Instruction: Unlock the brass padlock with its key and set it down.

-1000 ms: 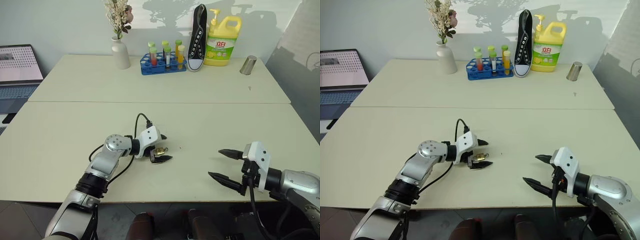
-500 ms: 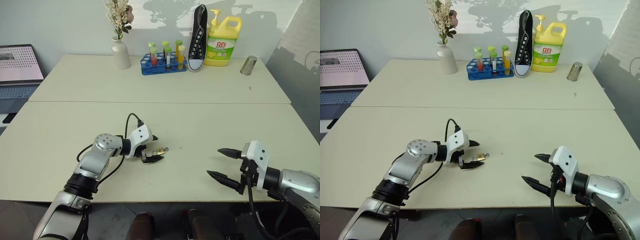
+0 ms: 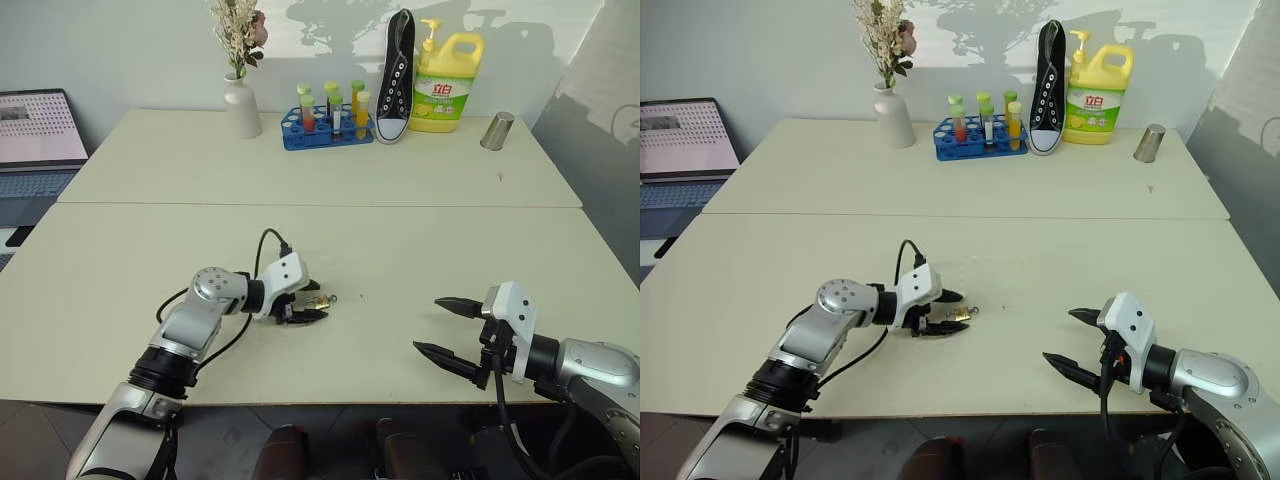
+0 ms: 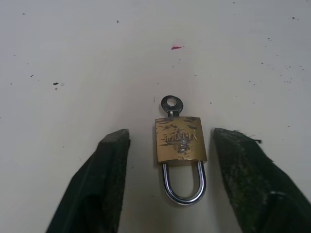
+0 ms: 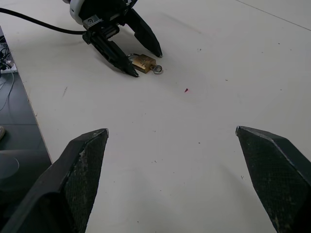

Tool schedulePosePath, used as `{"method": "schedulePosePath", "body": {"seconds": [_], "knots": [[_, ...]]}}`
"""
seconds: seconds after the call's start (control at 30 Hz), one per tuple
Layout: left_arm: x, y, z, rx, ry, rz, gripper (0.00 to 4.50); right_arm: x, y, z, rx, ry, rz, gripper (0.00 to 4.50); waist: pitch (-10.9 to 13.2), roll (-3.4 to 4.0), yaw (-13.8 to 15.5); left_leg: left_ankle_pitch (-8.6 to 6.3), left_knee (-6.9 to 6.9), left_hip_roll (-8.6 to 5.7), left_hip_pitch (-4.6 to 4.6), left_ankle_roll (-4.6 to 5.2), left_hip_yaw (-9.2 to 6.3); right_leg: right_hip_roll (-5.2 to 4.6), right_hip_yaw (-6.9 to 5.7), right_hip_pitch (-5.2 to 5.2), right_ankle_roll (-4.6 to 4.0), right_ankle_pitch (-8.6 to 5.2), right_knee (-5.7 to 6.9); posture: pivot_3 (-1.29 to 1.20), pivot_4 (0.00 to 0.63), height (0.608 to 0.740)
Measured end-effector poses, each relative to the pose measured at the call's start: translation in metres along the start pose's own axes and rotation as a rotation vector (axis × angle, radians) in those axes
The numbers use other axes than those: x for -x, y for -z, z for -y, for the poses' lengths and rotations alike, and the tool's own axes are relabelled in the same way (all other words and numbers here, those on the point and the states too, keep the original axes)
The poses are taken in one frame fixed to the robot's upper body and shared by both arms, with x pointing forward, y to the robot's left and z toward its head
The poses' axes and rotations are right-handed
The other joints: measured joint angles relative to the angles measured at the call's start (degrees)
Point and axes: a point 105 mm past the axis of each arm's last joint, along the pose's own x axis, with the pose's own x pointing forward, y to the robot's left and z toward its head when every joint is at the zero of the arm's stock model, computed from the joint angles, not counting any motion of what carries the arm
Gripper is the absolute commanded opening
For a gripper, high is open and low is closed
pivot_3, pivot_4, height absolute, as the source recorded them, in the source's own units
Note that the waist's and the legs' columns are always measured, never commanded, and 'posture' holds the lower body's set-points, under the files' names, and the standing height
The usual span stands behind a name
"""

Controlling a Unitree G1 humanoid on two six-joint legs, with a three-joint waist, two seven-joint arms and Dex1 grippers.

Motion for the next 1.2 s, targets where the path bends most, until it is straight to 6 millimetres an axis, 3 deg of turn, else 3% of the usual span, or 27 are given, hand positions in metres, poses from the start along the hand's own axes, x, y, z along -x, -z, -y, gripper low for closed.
{"method": "schedulePosePath", "body": {"seconds": [0.1,0.13,0.43,0.63,0.83,0.97,1.07,1.2], "knots": [[-0.001,-0.001,0.001,-0.018,0.006,0.000,1.07,0.000,0.000,0.000,0.000,0.000,0.000,4.44,0.00,0.00,0.01,0.00,0.00,0.00,0.00,0.00,0.00,0.00,0.00,0.00,0.00,0.00,0.00,0.00,0.150,0.740],[-0.001,0.000,0.001,-0.021,0.005,0.000,0.96,0.000,0.000,0.000,0.000,0.000,0.000,4.44,0.00,0.00,0.01,0.00,0.00,0.00,0.00,0.00,0.00,0.00,0.00,0.00,0.00,0.00,0.00,0.00,0.150,0.740],[-0.001,-0.004,0.002,-0.148,0.007,0.036,0.97,-0.003,-0.004,0.002,-0.004,0.022,0.027,4.44,0.00,0.00,0.03,0.00,0.00,0.01,-0.01,0.00,0.01,0.00,0.01,-0.01,0.00,0.00,0.00,0.00,0.150,0.740],[0.004,-0.044,0.005,-0.499,-0.039,0.237,0.97,-0.004,-0.008,0.004,-0.013,0.039,0.054,4.44,0.01,-0.01,0.22,0.00,0.00,0.00,-0.04,0.00,0.01,-0.03,0.02,-0.02,-0.01,0.00,-0.03,0.00,0.150,0.740],[0.024,-0.054,-0.008,-0.915,-0.169,0.271,0.97,-0.008,-0.020,0.010,-0.011,0.038,0.105,4.44,0.01,-0.01,0.09,0.00,-0.01,0.01,-0.02,0.00,0.03,-0.02,0.03,-0.01,-0.01,0.02,-0.01,0.00,0.150,0.740],[0.029,-0.069,-0.004,-1.175,-0.217,0.330,0.97,-0.015,-0.031,0.017,-0.009,0.006,0.144,4.44,0.01,-0.02,0.17,0.00,0.01,-0.04,-0.05,0.00,0.06,-0.07,0.03,-0.01,-0.01,0.09,-0.05,0.00,0.150,0.740],[0.035,-0.071,-0.004,-1.233,-0.258,0.358,0.97,-0.024,-0.035,0.016,-0.025,-0.041,0.156,4.44,0.02,-0.02,0.12,0.00,-0.01,-0.02,-0.04,0.00,0.07,-0.07,0.00,-0.01,-0.08,0.13,-0.04,0.00,0.150,0.740],[0.038,-0.075,-0.003,-1.261,-0.303,0.395,0.97,-0.040,-0.056,0.017,-0.039,-0.122,0.201,4.44,0.02,-0.02,-0.10,0.00,0.00,0.00,-0.02,0.00,0.06,-0.06,-0.04,-0.02,-0.08,0.13,-0.01,0.00,0.150,0.740]]}}
